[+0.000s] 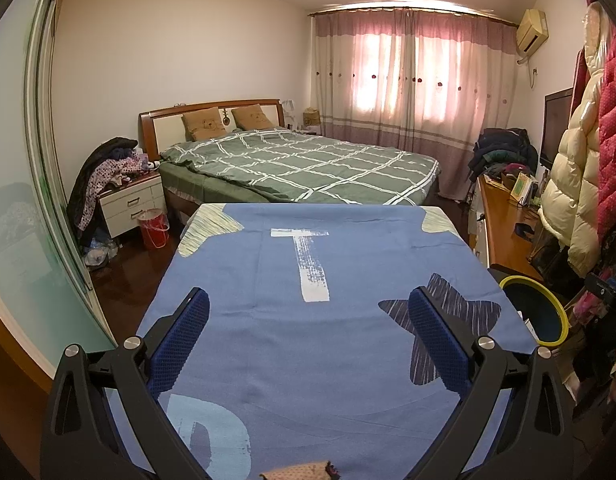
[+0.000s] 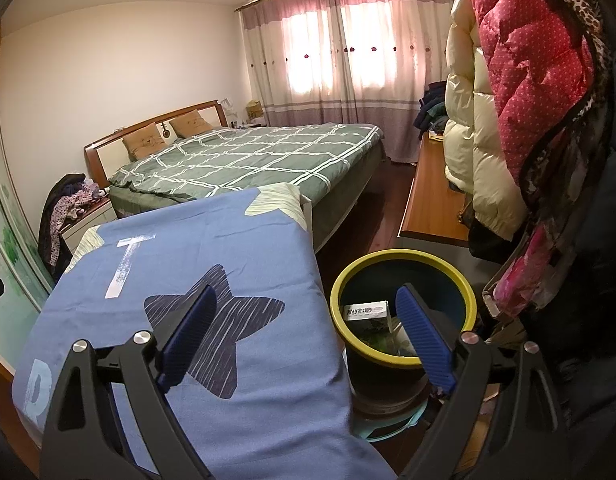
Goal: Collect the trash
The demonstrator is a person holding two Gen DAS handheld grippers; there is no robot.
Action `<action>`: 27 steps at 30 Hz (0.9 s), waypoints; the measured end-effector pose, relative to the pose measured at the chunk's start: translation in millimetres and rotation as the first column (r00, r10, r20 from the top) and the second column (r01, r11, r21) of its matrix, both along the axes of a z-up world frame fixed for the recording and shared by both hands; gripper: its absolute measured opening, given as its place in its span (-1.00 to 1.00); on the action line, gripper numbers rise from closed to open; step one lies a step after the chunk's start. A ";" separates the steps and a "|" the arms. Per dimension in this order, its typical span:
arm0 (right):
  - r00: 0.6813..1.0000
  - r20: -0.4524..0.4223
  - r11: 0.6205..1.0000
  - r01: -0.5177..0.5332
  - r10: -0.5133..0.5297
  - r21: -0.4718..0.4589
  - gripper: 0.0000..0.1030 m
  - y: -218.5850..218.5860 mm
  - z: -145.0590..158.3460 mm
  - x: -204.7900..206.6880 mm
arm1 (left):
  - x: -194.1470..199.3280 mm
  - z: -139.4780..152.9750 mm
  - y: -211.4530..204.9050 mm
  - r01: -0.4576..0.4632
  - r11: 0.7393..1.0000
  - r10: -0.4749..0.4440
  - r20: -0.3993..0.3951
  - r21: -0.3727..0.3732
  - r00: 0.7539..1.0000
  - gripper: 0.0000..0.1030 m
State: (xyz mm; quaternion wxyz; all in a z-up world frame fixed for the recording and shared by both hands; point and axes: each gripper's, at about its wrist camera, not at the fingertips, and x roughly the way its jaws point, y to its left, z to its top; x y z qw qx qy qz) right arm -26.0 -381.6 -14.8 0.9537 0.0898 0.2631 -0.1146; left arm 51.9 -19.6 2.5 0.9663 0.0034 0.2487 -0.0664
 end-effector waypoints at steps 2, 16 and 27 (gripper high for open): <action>1.000 -0.001 1.000 -0.001 0.001 0.002 0.68 -0.1 -0.2 0.4 | 0.0 0.1 0.1 -0.001 1.000 0.001 0.000 0.001 1.000 0.90; 1.000 -0.010 1.000 -0.007 0.007 0.008 0.69 1.5 -3.5 2.9 | 1.2 -0.5 0.3 -0.002 1.000 0.002 -0.002 0.003 1.000 0.90; 1.000 -0.021 1.000 -0.009 0.009 0.011 0.69 2.2 -5.9 6.6 | 9.0 -5.5 -2.5 -0.002 1.000 0.002 -0.022 0.000 1.000 0.90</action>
